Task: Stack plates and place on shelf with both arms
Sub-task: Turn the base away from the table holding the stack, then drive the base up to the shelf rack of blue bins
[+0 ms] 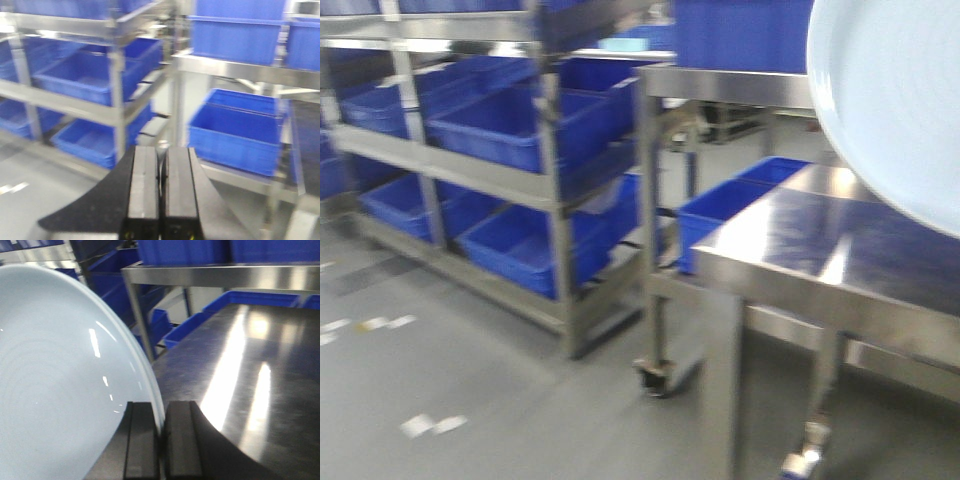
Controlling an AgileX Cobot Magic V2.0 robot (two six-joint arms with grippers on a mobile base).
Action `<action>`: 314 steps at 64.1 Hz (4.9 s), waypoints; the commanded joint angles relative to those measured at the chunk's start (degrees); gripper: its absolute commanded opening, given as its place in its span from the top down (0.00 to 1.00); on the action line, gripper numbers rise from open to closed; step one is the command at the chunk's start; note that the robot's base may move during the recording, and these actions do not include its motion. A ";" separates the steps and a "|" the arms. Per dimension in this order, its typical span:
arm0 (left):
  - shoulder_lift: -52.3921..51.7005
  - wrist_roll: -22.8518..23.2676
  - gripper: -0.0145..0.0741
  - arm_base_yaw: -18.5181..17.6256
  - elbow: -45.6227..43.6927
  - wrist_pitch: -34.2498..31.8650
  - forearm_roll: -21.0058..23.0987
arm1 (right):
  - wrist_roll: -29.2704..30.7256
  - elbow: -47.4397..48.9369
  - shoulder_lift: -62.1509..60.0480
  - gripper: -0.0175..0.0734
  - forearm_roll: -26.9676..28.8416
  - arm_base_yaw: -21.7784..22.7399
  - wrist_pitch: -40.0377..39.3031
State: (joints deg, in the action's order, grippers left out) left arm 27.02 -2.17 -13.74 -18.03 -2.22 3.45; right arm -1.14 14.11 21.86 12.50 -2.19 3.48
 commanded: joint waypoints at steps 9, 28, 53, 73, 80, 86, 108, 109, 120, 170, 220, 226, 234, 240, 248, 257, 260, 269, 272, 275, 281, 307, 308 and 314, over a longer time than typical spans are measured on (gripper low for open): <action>0.17 0.62 0.74 -0.43 -2.02 -5.01 0.55 | 0.04 1.81 0.15 0.75 -0.15 0.29 -5.40; 0.17 0.62 0.74 -0.43 -2.02 -5.01 0.55 | 0.04 1.81 0.15 0.75 -0.15 0.29 -5.40; 0.17 0.62 0.74 -0.43 -2.02 -5.01 0.55 | 0.04 1.81 0.15 0.75 -0.15 0.29 -5.40; 0.17 0.62 0.74 -0.43 -2.02 -5.01 0.55 | 0.04 1.81 0.15 0.75 -0.15 0.29 -5.40; 0.17 0.62 0.74 -0.43 -2.02 -5.01 0.55 | 0.04 1.81 0.15 0.75 -0.15 0.29 -5.40; 0.24 0.62 0.74 -0.43 -2.02 -5.01 0.55 | 0.04 1.81 0.15 0.75 -0.15 0.29 -5.40; 0.24 0.62 0.74 -0.43 -2.02 -5.01 0.55 | 0.04 1.81 0.15 0.75 -0.15 0.29 -5.40; 0.24 0.62 0.74 -0.43 -2.02 -5.01 0.55 | 0.04 1.81 0.15 0.75 -0.15 0.29 -5.40; 0.24 0.62 0.74 -0.43 -2.02 -5.01 0.55 | 0.04 1.81 0.15 0.75 -0.15 0.29 -5.40; 0.24 0.62 0.74 -0.43 -2.02 -5.01 0.55 | 0.04 1.81 0.15 0.75 -0.15 0.29 -5.40; 0.24 0.62 0.74 -0.43 -2.02 -5.01 0.55 | 0.04 1.81 0.15 0.75 -0.15 0.29 -5.40; 0.24 0.62 0.74 -0.43 -2.02 -5.01 0.55 | 0.04 1.81 0.15 0.75 -0.15 0.29 -5.40; 0.24 0.62 0.74 -0.43 -2.02 -5.01 0.55 | 0.04 1.81 0.15 0.75 -0.15 0.29 -5.40; 0.24 0.62 0.74 -0.43 -2.02 -5.01 0.55 | 0.04 1.81 0.15 0.75 -0.15 0.29 -5.40; 0.24 0.62 0.74 -0.43 -2.02 -5.01 0.55 | 0.04 1.81 0.15 0.75 -0.15 0.29 -5.40; 0.24 0.62 0.74 -0.43 -2.02 -5.01 0.55 | 0.04 1.81 0.15 0.75 -0.15 0.29 -5.40; 0.24 0.62 0.74 -0.43 -2.02 -5.01 0.55 | 0.04 1.81 0.15 0.75 -0.15 0.29 -5.40; 0.24 0.62 0.74 -0.43 -2.02 -5.01 0.55 | 0.04 1.81 0.15 0.75 -0.15 0.29 -5.40; 0.24 0.62 0.74 -0.43 -2.02 -5.01 0.55 | 0.04 1.81 0.15 0.75 -0.15 0.29 -5.40; 0.24 0.62 0.74 -0.43 -2.02 -5.01 0.55 | 0.04 1.81 0.15 0.75 -0.15 0.24 -5.40; 0.24 0.62 0.74 -0.43 -2.02 -5.01 0.55 | 0.04 1.81 0.15 0.75 -0.15 0.24 -5.40; 0.24 0.62 0.74 -0.43 -2.02 -5.01 0.55 | 0.04 1.81 0.15 0.75 -0.15 0.19 -5.40; 0.24 0.62 0.74 -0.43 -2.02 -5.01 0.55 | 0.04 1.81 0.15 0.75 -0.15 0.19 -5.40; 0.24 0.62 0.74 -0.43 -2.02 -5.01 0.55 | 0.04 1.81 0.15 0.75 -0.15 0.19 -5.40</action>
State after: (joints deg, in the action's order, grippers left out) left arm 26.93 -2.13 -13.74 -18.03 -2.26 3.45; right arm -1.10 14.11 21.86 12.50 -2.19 3.92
